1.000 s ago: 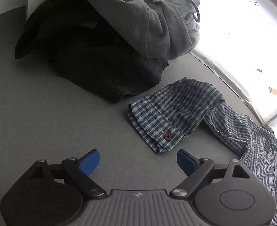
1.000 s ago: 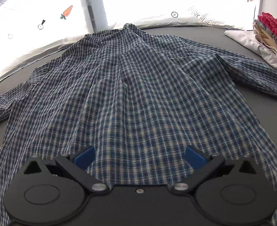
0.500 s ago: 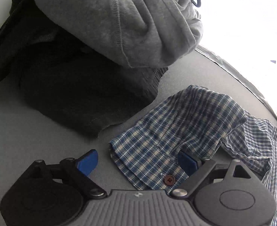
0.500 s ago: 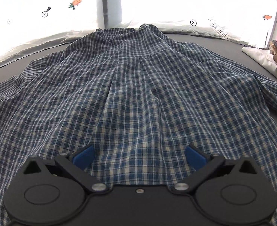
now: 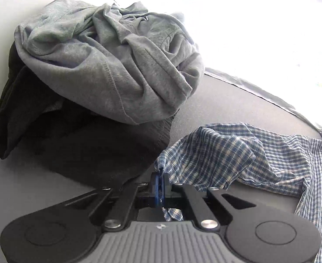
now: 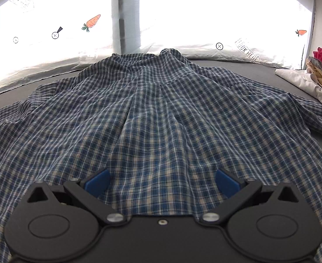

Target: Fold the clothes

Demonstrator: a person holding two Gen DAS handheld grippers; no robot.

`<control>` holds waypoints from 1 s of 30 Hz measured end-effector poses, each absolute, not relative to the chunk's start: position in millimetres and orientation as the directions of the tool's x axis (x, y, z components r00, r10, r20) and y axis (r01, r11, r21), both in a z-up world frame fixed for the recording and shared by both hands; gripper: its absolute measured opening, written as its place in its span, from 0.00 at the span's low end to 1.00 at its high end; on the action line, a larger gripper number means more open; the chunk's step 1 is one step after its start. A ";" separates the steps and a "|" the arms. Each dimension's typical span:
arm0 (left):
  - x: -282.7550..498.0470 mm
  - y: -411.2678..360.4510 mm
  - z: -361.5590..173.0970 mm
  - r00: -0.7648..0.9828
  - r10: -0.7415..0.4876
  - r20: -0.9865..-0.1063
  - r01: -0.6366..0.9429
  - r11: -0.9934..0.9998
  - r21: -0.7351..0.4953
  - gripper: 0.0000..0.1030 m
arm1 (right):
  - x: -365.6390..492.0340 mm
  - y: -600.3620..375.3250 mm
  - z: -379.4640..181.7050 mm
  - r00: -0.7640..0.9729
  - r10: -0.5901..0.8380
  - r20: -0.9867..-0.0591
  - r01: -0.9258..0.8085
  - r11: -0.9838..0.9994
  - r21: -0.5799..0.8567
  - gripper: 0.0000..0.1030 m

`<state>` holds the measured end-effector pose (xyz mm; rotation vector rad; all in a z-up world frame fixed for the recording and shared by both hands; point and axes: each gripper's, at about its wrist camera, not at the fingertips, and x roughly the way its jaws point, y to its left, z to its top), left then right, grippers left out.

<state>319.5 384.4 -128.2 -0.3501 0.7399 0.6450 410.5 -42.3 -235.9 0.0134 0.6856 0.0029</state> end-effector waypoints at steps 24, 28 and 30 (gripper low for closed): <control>246.3 327.7 70.8 0.725 0.540 -0.428 -0.662 0.718 -0.216 0.01 | 410.3 -47.5 -235.4 0.779 0.042 -0.626 -0.028 0.999 0.033 1.00; 240.4 348.2 36.7 0.662 0.553 -0.506 -0.726 0.639 -0.252 0.01 | 410.0 -48.6 -235.3 0.779 0.051 -0.625 -0.039 0.999 0.033 1.00; 236.6 359.4 18.0 0.632 0.552 -0.545 -0.755 0.596 -0.273 0.01 | 410.2 -48.7 -235.1 0.779 0.053 -0.625 -0.042 0.999 0.032 1.00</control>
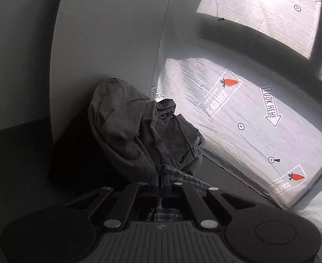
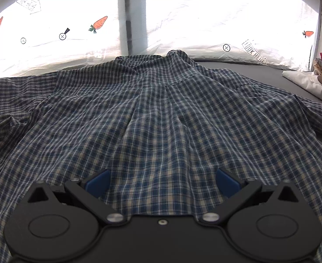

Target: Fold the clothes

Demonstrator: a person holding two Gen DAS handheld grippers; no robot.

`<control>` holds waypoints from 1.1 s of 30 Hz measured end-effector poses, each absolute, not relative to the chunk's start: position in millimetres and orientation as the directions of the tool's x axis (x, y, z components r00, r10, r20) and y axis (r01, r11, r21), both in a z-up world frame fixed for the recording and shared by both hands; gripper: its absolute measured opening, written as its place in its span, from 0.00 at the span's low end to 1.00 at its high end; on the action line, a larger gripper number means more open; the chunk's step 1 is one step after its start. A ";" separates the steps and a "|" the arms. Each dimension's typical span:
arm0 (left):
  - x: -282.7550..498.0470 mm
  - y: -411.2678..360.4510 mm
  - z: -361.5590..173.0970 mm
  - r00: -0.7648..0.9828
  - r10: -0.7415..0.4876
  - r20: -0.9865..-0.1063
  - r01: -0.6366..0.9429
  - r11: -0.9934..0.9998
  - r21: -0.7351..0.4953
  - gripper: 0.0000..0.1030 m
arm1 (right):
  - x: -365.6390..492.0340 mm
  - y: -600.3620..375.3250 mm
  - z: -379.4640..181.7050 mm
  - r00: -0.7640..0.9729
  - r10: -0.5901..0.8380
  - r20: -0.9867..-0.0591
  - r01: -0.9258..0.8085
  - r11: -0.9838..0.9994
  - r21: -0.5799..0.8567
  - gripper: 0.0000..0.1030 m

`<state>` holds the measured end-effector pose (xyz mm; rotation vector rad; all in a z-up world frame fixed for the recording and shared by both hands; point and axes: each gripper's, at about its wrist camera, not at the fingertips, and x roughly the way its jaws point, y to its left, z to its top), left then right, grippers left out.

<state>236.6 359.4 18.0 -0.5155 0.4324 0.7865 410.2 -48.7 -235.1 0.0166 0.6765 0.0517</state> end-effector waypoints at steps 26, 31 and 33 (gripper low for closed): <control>222.4 475.9 -137.4 0.422 0.447 -0.789 -0.896 0.336 -0.289 0.54 | 411.1 -48.5 -236.0 0.777 0.039 -0.628 -0.041 0.999 0.011 1.00; 231.2 463.9 -153.8 0.420 0.397 -0.816 -0.869 0.434 -0.236 0.67 | 411.0 -49.0 -235.6 0.777 0.037 -0.628 -0.040 0.999 0.010 1.00; 240.8 461.3 -164.9 0.403 0.374 -0.835 -0.869 0.441 -0.222 0.67 | 410.9 -49.4 -235.6 0.777 0.038 -0.629 -0.040 0.999 0.010 1.00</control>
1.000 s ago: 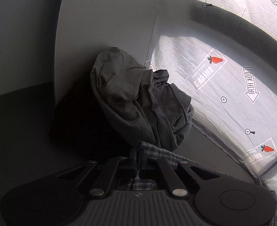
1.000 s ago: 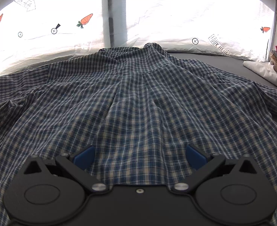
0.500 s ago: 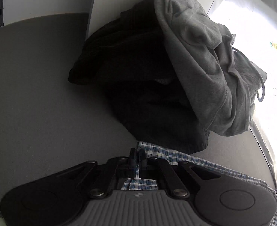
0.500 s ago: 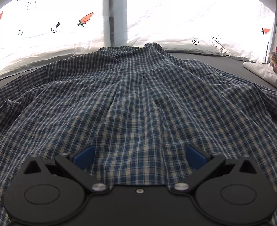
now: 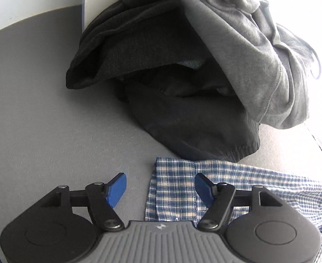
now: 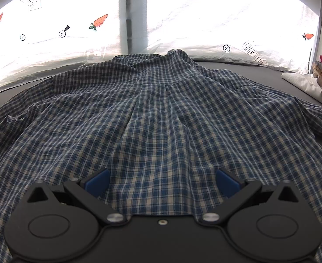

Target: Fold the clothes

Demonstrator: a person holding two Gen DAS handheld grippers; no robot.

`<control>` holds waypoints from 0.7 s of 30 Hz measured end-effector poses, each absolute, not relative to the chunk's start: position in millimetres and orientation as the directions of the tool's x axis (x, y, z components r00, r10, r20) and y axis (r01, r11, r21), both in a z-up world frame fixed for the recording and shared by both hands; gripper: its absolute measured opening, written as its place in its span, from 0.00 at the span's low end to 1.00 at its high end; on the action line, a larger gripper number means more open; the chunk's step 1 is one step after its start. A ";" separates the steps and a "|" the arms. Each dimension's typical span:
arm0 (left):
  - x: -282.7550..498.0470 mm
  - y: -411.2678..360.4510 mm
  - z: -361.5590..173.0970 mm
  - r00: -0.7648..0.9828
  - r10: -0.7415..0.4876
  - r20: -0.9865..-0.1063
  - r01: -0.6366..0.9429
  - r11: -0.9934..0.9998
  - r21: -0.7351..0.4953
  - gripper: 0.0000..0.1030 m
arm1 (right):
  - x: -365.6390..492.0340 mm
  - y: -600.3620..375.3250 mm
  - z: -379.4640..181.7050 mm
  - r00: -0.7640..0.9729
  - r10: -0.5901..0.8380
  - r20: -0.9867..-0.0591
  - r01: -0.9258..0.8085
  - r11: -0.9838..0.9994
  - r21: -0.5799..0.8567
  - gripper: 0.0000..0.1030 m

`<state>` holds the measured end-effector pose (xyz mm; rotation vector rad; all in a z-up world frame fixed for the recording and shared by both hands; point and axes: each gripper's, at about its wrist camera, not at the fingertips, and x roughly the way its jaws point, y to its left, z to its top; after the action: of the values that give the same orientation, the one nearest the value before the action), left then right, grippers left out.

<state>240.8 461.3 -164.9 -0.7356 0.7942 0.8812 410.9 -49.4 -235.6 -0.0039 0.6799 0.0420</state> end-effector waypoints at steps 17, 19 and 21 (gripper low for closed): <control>294.7 443.1 -187.5 0.286 0.418 -0.862 -0.812 0.584 0.014 1.00 | 518.2 38.8 -189.6 0.732 0.190 -0.654 -0.231 0.973 0.024 1.00; 297.1 444.2 -187.6 0.281 0.424 -0.861 -0.818 0.575 0.017 1.00 | 544.2 62.8 -192.6 0.720 0.236 -0.653 -0.296 0.955 0.019 1.00; 298.1 444.8 -187.4 0.279 0.427 -0.860 -0.821 0.571 0.016 1.00 | 574.4 90.6 -199.5 0.706 0.276 -0.652 -0.353 0.935 0.013 1.00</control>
<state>298.1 444.8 -187.4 -0.4842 0.9593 0.8816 574.4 90.6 -199.5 -0.1155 0.7046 0.3504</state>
